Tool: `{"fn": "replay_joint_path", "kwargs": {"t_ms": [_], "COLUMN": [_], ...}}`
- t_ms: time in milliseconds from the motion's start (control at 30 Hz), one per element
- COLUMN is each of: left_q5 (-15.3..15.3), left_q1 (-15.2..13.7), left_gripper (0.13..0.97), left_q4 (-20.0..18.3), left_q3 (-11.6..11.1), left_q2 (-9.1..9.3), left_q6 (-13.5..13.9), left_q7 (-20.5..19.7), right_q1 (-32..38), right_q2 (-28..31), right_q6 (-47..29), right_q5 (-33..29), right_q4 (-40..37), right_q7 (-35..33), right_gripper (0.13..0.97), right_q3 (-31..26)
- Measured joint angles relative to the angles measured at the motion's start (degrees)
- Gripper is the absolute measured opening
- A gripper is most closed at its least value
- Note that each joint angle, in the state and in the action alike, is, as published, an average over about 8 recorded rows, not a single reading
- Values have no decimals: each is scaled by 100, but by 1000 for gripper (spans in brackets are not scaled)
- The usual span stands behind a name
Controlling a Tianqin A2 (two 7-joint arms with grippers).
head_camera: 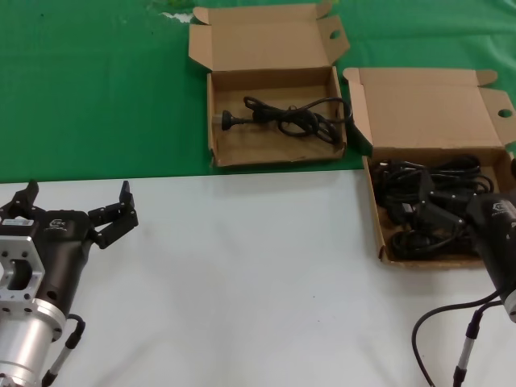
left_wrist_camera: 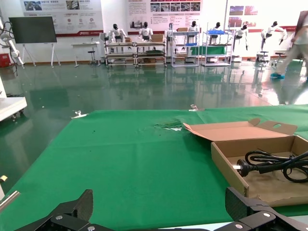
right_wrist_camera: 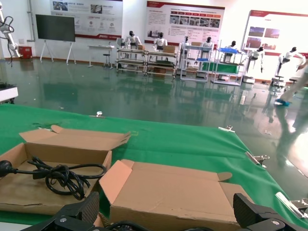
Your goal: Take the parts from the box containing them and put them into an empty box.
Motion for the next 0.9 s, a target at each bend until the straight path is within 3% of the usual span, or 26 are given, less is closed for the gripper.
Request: {"fn": "replay_joint_path", "kwargs": {"t_ms": [900], "left_q5": [0], "left_q1": [0], "left_gripper": [966], "left_q4": [0], "left_q3": [0], "left_q2": [0], "left_q6": [0], "left_q7": [0], "right_q1": [0], "right_q2": [0], "right_q6": [0], "right_q5": [0], "right_q4": [0], "right_q7": [0], "right_gripper": [966], "right_q3": [0]}}
